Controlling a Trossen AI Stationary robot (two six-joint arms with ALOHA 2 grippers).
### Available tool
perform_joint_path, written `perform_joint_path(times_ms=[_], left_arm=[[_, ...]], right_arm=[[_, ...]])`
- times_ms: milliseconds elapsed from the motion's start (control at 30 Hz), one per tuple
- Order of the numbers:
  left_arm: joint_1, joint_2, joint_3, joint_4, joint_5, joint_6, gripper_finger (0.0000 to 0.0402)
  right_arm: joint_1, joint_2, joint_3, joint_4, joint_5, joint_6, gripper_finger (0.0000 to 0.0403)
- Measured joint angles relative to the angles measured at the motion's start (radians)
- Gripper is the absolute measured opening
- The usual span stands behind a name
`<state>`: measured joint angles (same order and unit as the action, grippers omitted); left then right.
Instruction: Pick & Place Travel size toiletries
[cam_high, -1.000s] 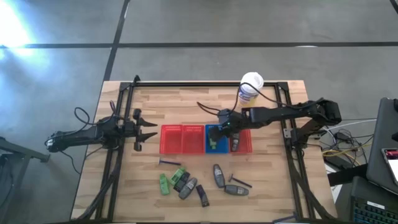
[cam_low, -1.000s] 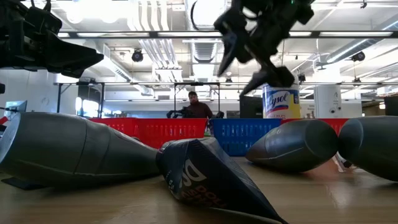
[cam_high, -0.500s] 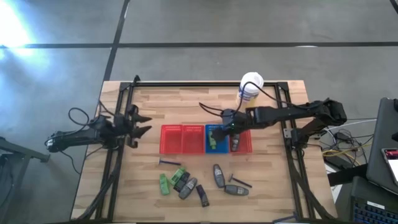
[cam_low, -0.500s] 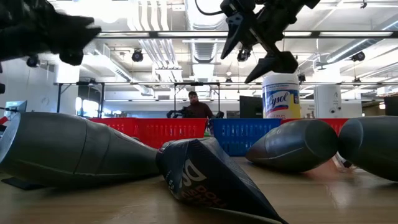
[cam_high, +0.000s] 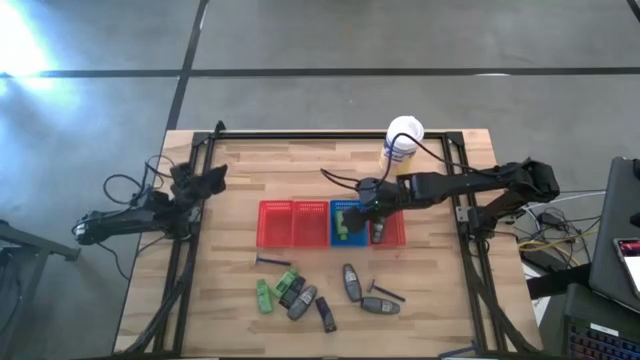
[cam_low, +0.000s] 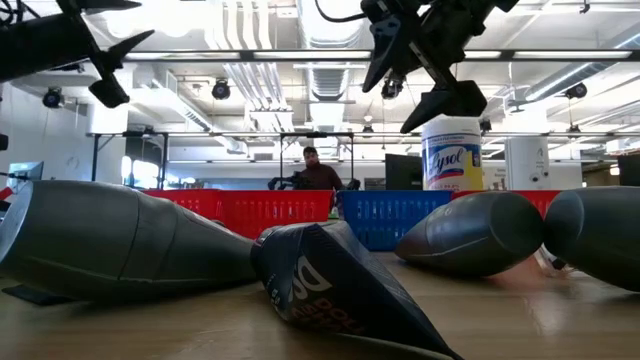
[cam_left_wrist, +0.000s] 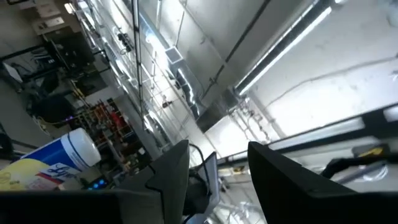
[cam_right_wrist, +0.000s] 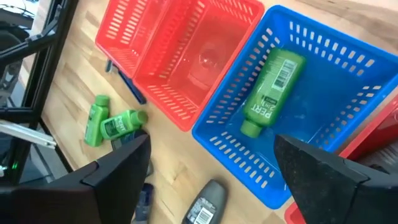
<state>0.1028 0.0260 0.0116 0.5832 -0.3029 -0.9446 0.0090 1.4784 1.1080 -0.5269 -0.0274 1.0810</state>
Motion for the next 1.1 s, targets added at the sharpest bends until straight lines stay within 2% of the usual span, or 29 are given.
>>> perform_joint_path(times_ms=[67, 167, 400, 467, 533, 633, 700, 867, 1100], left_arm=[[0.0, 0.008, -0.002, -0.006, 0.033, 0.007, 0.017], [0.0, 0.026, 0.0, -0.079, 0.044, -0.079, 0.017], [-0.001, 0.179, 0.114, -0.487, 0.01, -0.297, 0.0169], [-0.004, 0.251, 0.171, -0.615, 0.054, -0.329, 0.0169], [-0.015, 0.328, 0.236, -0.723, 0.145, -0.327, 0.0169], [-0.059, 0.451, 0.332, -0.849, 0.282, -0.246, 0.0169], [-0.099, 0.522, 0.393, -0.931, 0.32, -0.176, 0.0169], [-0.189, 0.669, 0.49, -1.008, 0.315, 0.032, 0.0169], [-0.244, 0.785, 0.511, -1.003, 0.298, 0.277, 0.0169]], right_arm=[[0.0, 0.0, 0.0, -0.001, -0.004, -0.001, 0.0325], [0.0, 0.0, 0.0, -0.001, -0.03, -0.015, 0.032], [-0.007, 0.0, -0.002, -0.001, -0.034, -0.044, 0.0332], [-0.01, 0.0, -0.002, -0.001, -0.033, -0.049, 0.0338], [-0.01, 0.0, -0.002, -0.001, -0.033, -0.063, 0.0344], [-0.01, 0.0, -0.003, -0.001, -0.033, -0.071, 0.0352], [-0.01, 0.0, -0.005, -0.002, -0.033, -0.073, 0.0354], [-0.009, 0.0, -0.009, -0.01, -0.033, -0.097, 0.0344], [-0.009, 0.001, -0.02, -0.019, -0.032, -0.118, 0.0322]])
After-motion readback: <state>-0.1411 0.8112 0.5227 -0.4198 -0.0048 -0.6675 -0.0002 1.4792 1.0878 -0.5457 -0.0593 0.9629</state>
